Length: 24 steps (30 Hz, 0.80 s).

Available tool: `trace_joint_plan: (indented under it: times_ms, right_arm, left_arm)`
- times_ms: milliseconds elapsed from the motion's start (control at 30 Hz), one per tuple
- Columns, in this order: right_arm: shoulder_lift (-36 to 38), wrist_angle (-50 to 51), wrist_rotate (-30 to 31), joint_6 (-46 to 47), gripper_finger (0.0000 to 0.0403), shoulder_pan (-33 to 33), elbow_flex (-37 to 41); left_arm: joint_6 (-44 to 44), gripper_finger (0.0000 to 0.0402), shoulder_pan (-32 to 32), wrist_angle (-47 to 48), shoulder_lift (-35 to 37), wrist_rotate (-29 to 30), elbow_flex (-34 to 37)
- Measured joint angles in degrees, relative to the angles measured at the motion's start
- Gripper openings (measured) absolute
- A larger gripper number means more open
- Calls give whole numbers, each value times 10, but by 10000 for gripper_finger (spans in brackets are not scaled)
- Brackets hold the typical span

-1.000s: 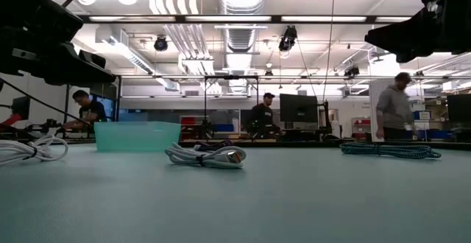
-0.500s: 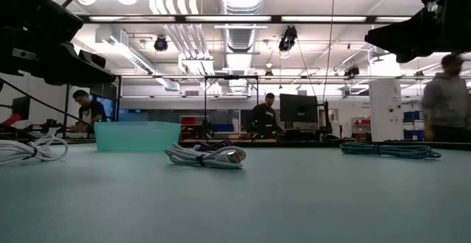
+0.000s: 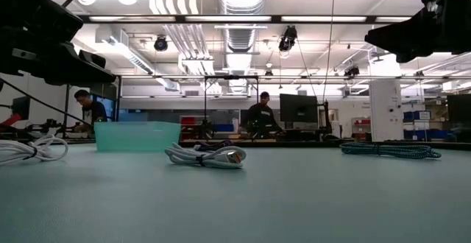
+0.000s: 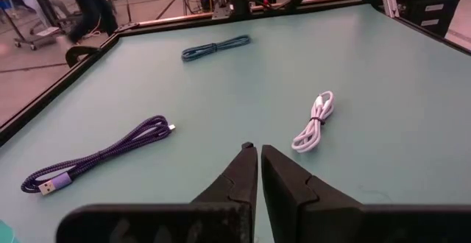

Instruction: Pick and place USB-C Cables

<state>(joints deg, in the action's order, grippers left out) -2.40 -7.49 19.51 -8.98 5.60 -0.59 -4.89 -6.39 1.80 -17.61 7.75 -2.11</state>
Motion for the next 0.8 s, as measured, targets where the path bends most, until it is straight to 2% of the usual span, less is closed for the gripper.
trace_joint_plan:
  times_ms: [367, 533, 800]
  right_arm:
    - [0, 0, 0, 0, 118, 0, 0]
    - [0, -4, 0, 0, 118, 0, 0]
    - [0, -74, 15, -30, 118, 0, 0]
  left_arm:
    - [4, 5, 0, -23, 0, -1, 0]
    - [154, 5, 0, -89, 0, -12, 0]
    - [165, 5, 0, -195, 0, -12, 0]
